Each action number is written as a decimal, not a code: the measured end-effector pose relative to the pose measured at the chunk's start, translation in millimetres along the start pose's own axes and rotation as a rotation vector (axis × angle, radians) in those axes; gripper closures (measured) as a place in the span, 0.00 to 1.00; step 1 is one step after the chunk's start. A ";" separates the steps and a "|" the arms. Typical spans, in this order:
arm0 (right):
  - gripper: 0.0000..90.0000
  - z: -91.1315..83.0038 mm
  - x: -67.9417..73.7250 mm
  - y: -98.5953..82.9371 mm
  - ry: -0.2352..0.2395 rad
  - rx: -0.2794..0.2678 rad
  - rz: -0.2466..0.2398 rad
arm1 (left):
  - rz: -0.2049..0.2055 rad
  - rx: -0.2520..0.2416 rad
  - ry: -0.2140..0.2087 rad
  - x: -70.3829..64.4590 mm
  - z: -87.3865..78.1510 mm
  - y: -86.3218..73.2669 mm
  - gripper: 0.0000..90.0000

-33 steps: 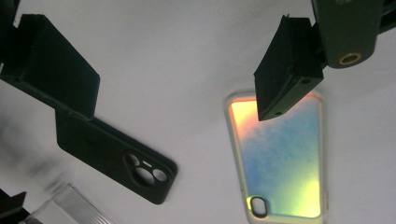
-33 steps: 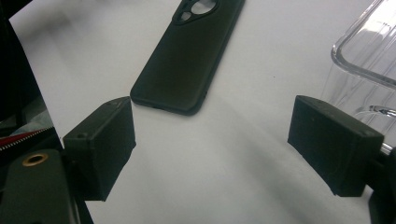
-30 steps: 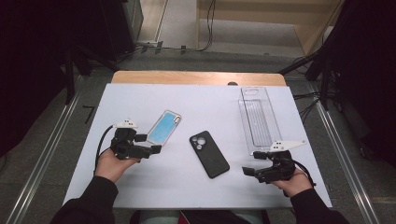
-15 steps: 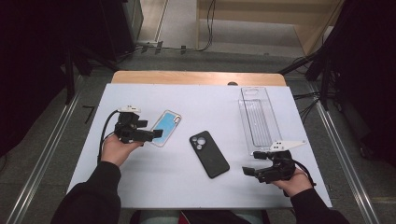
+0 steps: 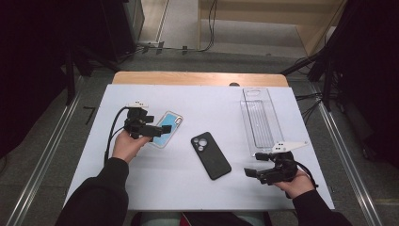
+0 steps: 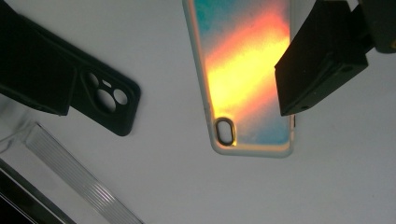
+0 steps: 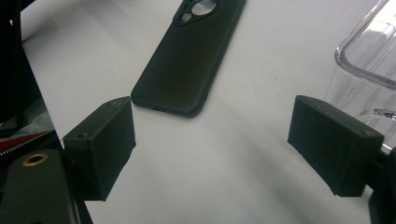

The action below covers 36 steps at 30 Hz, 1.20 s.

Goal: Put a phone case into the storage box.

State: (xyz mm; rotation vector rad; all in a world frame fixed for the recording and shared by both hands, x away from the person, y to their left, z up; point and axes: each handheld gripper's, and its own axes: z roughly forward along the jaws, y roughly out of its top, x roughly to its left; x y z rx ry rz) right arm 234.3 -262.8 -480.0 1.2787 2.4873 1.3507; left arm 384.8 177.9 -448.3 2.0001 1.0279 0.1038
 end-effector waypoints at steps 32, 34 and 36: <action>0.15 -2.8 2.1 -0.4 -0.008 -0.015 -0.011 | 0.033 0.052 0.192 2.6 37.8 -13.9 0.00; 0.15 -2.8 2.0 -0.3 -0.009 -0.014 -0.010 | 0.041 0.073 0.199 2.6 41.8 -16.7 0.00; 0.15 -2.6 2.3 -0.2 -0.008 -0.013 -0.010 | 0.051 0.095 0.210 2.2 46.1 -19.1 0.00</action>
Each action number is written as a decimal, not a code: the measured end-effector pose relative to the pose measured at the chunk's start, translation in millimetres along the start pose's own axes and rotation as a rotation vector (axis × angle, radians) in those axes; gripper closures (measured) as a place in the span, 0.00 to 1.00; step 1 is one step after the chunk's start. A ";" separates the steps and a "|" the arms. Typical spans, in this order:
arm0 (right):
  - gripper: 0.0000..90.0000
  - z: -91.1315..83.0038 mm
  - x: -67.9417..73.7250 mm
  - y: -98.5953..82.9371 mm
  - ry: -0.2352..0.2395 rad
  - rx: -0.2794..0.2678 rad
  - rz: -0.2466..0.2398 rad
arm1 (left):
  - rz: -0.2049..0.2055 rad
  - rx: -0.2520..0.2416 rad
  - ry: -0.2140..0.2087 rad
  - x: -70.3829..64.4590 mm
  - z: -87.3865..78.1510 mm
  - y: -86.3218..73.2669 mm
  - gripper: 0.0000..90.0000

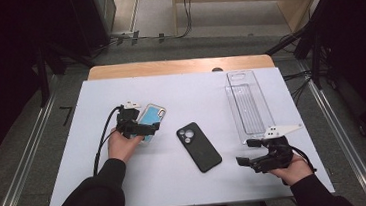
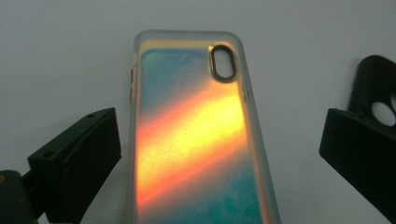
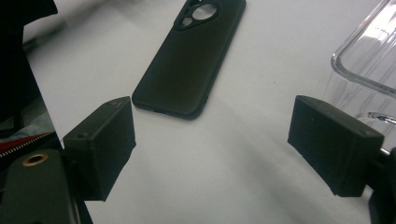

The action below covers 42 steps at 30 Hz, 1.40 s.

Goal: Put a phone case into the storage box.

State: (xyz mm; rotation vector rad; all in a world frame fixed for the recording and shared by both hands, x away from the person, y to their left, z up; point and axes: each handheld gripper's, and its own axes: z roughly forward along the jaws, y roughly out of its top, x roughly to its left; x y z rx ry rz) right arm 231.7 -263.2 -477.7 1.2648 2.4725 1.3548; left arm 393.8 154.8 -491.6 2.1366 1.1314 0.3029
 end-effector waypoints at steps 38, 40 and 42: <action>0.15 -3.6 2.1 0.7 0.021 -0.027 -0.001 | 0.045 -0.022 0.144 -9.9 8.1 -16.5 0.19; 0.15 -3.1 1.9 0.7 0.021 -0.027 0.000 | 0.044 -0.020 0.144 -10.0 8.1 -15.7 0.19; 0.15 -2.9 1.8 0.5 0.017 -0.022 0.003 | 0.036 -0.016 0.143 -9.8 7.6 -14.9 0.19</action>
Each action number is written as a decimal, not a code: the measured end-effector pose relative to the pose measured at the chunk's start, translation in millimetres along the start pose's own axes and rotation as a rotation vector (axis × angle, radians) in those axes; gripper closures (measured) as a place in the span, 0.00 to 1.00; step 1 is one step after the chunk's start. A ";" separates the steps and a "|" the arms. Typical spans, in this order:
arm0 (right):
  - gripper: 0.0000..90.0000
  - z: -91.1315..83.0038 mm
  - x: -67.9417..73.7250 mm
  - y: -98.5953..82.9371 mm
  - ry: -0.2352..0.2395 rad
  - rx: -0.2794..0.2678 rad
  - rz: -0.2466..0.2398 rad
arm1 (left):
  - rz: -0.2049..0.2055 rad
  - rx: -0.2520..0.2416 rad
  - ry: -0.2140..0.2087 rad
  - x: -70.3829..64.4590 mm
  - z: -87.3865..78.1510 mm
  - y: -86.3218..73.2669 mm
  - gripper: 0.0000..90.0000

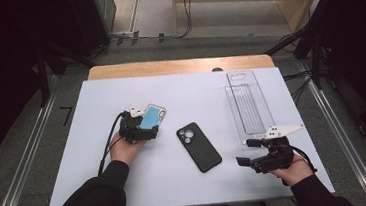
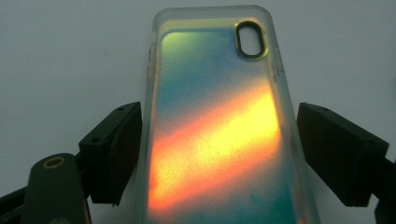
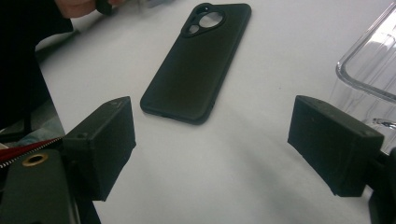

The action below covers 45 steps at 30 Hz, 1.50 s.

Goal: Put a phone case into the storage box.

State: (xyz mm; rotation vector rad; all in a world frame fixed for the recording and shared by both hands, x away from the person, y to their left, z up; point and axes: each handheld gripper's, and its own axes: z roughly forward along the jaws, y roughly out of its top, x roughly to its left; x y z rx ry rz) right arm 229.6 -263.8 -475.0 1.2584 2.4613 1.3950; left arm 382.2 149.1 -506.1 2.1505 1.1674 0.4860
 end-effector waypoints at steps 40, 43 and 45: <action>0.15 -1.7 0.0 2.8 -0.021 -0.004 0.024 | -0.056 -0.054 -0.286 -16.5 -84.8 16.0 0.19; 0.15 -0.6 1.5 3.0 -0.027 -0.003 0.017 | -0.049 -0.044 -0.302 -24.7 -87.4 12.0 0.19; 0.15 0.0 2.6 3.4 -0.033 -0.009 0.014 | -0.038 -0.039 -0.309 -31.5 -87.7 9.9 0.19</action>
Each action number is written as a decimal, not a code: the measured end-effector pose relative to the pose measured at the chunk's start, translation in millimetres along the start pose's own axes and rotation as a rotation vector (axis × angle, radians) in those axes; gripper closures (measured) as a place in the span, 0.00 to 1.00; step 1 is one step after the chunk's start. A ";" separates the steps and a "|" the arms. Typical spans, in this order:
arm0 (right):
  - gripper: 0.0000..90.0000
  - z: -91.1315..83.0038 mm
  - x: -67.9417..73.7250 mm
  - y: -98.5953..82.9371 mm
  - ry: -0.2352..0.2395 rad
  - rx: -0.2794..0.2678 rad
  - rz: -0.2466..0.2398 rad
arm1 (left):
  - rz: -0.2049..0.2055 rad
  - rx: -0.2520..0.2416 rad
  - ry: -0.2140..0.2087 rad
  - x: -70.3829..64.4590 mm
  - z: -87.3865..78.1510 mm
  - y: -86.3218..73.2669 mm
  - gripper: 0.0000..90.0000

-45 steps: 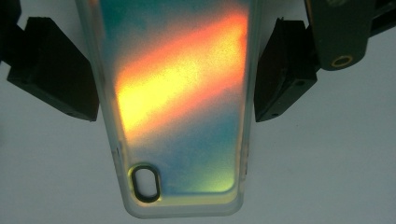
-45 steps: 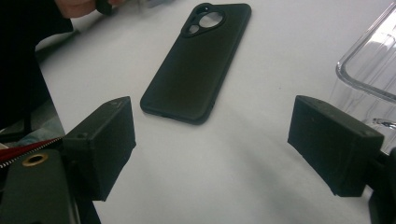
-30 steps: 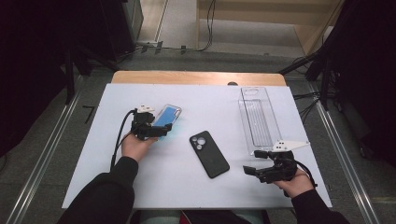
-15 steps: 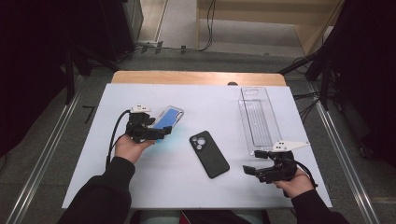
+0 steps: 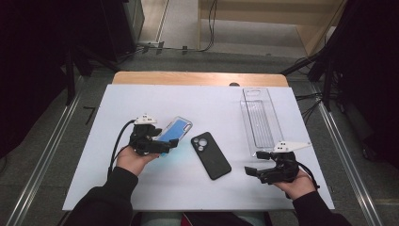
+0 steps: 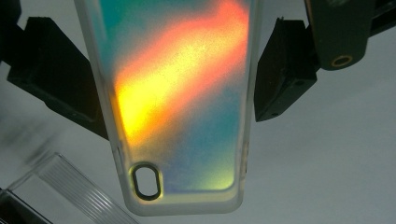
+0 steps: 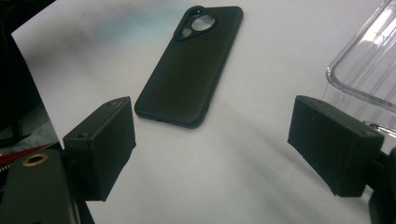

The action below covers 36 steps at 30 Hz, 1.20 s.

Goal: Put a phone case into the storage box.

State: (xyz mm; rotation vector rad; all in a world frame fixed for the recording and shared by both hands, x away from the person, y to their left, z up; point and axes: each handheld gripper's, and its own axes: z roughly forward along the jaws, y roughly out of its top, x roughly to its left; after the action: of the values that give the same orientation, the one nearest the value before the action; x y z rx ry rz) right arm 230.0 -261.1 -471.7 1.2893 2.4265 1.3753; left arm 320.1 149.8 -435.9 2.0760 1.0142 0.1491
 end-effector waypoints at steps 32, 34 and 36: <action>0.15 5.6 15.8 22.4 -0.012 -0.007 0.121 | -0.042 -0.126 0.089 -50.3 18.3 -24.5 0.19; 0.15 6.9 18.6 25.1 -0.022 -0.003 0.108 | -0.042 -0.133 0.097 -52.2 20.6 -25.1 0.19; 0.15 7.9 21.6 28.4 -0.023 0.001 0.105 | -0.040 -0.149 0.110 -53.9 22.3 -25.7 0.19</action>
State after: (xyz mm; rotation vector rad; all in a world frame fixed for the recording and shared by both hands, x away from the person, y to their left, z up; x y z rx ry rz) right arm 237.3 -233.7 -448.6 1.4435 2.3768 1.3745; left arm 277.5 107.2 -456.9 1.9278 1.0770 0.3120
